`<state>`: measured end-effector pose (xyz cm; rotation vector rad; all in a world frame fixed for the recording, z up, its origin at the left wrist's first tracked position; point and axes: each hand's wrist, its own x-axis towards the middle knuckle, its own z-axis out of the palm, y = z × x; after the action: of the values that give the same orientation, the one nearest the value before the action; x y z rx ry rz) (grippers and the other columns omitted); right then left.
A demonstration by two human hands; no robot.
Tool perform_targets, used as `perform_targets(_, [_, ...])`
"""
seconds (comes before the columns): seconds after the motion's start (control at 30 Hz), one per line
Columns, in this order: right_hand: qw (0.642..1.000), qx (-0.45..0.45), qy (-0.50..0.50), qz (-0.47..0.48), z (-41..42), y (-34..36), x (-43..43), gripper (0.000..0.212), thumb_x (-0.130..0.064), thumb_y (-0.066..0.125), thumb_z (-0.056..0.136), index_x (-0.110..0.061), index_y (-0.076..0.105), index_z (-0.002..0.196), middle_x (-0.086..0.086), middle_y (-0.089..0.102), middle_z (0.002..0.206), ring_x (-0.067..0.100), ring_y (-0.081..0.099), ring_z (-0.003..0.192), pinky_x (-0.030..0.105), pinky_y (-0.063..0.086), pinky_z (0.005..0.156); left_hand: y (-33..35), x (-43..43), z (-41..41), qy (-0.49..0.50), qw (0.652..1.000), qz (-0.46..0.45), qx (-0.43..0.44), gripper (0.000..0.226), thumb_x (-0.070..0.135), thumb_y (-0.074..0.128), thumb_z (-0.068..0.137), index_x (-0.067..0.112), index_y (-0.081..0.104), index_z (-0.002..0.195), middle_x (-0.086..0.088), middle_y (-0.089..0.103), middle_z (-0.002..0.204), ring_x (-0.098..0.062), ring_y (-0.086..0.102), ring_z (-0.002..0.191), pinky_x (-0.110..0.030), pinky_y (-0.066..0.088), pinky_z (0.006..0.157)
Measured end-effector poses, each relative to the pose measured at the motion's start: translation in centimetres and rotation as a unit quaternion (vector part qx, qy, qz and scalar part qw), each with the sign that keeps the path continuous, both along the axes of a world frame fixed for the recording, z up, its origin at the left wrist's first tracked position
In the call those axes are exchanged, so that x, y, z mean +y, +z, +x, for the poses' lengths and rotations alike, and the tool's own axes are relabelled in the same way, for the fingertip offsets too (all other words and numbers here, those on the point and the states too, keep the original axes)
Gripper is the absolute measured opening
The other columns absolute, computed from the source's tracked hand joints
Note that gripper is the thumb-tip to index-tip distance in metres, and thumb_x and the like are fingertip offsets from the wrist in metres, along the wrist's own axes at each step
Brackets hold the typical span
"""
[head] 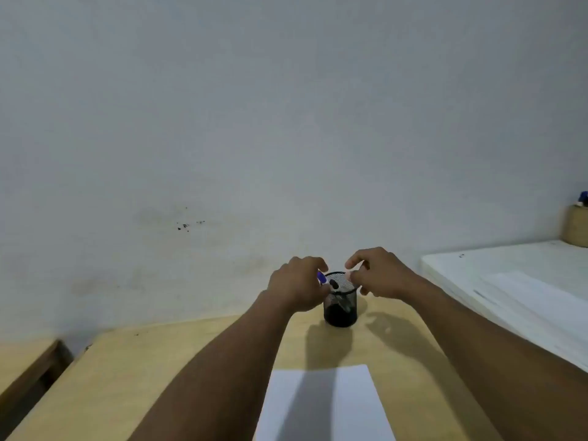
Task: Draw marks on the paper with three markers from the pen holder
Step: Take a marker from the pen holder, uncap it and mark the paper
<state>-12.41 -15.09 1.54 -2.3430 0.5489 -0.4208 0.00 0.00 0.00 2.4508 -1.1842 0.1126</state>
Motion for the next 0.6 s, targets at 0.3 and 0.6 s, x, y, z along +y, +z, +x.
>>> perform_targets(0.3, [0.999,-0.008,-0.031,0.036,2.9,-4.4,-3.8,0.009,-0.018,0.066,0.087,-0.021,0.072,0.094,0.010,0.079,0.075,0.011,0.068,0.056,0.020,0.046,0.052,-3.1,-4.7,2.7,-0.002,1.000,0.013,-0.013,0.022,0.043,0.064,0.090,0.031,0.074,0.105,-0.004,0.073,0.109,-0.029,0.068,0.101,-0.036,0.053,0.076])
perform_targets(0.6, [0.926,0.008,-0.027,0.377,-0.1,-0.9,2.9,0.071,-0.074,0.058,0.085,-0.005,0.073,0.095,0.011,0.073,0.073,0.021,0.062,0.053,0.025,0.046,0.049,2.7,1.3,0.0,-0.012,0.952,-0.271,0.142,0.021,0.028,0.068,0.095,0.008,0.074,0.090,-0.003,0.079,0.078,-0.019,0.076,0.067,-0.032,0.059,0.066])
